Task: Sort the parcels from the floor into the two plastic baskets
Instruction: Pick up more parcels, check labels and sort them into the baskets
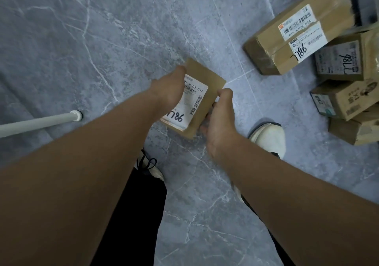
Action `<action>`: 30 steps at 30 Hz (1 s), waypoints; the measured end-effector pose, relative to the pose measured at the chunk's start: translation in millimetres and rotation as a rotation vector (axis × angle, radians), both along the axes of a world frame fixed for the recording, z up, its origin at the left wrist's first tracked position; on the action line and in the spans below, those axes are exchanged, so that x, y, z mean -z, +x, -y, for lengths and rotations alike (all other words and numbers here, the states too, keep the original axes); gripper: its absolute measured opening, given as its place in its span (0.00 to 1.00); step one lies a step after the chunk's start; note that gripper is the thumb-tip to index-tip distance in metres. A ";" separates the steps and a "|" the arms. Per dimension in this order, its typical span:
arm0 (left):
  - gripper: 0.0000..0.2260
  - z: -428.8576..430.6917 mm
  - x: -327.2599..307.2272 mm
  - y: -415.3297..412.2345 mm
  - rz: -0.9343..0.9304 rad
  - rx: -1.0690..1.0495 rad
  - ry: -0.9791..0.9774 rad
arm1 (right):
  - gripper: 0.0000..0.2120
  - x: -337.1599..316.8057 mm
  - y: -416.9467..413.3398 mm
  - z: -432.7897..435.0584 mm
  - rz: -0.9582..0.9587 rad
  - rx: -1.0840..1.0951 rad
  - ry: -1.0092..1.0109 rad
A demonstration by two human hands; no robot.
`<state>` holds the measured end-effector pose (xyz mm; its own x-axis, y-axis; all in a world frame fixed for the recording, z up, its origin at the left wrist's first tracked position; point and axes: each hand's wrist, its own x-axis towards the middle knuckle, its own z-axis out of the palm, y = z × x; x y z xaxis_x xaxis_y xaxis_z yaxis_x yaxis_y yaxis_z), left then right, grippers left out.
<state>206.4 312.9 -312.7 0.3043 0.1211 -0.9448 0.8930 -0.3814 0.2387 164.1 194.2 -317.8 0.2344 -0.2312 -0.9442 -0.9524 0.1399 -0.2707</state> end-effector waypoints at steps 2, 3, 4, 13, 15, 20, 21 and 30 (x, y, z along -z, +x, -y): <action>0.26 -1.3 -7.3 -2.6 0.026 -0.090 -0.010 | 0.33 -2.0 2.5 3.2 0.028 -0.058 -0.011; 0.24 -3.0 -10.4 -4.3 0.045 -0.128 -0.013 | 0.29 -7.8 5.6 4.1 0.057 -0.100 -0.022; 0.22 -3.8 -16.9 -6.0 0.067 -0.158 -0.021 | 0.25 -14.6 9.2 4.9 0.088 -0.135 -0.030; 0.20 -4.6 -113.9 3.3 0.198 -0.438 -0.055 | 0.23 -99.2 53.1 5.3 0.273 -0.215 0.033; 0.20 -5.8 -141.6 15.7 0.230 -0.465 -0.059 | 0.25 -125.1 66.1 3.4 0.313 -0.207 0.032; 0.22 -10.8 -213.3 53.2 0.341 -0.479 -0.064 | 0.21 -199.2 96.0 -6.0 0.440 -0.210 -0.008; 0.23 -12.6 -229.6 60.1 0.356 -0.474 -0.083 | 0.20 -215.9 101.4 -9.0 0.462 -0.203 -0.013; 0.23 -41.2 -404.0 96.0 0.493 -0.339 -0.176 | 0.22 -374.1 138.7 -33.2 0.595 -0.148 -0.025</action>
<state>302.4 354.1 91.3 0.6819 0.1427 -0.7174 0.7261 -0.0137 0.6875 302.8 227.4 56.3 0.7511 -0.1761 -0.6362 -0.6457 0.0043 -0.7636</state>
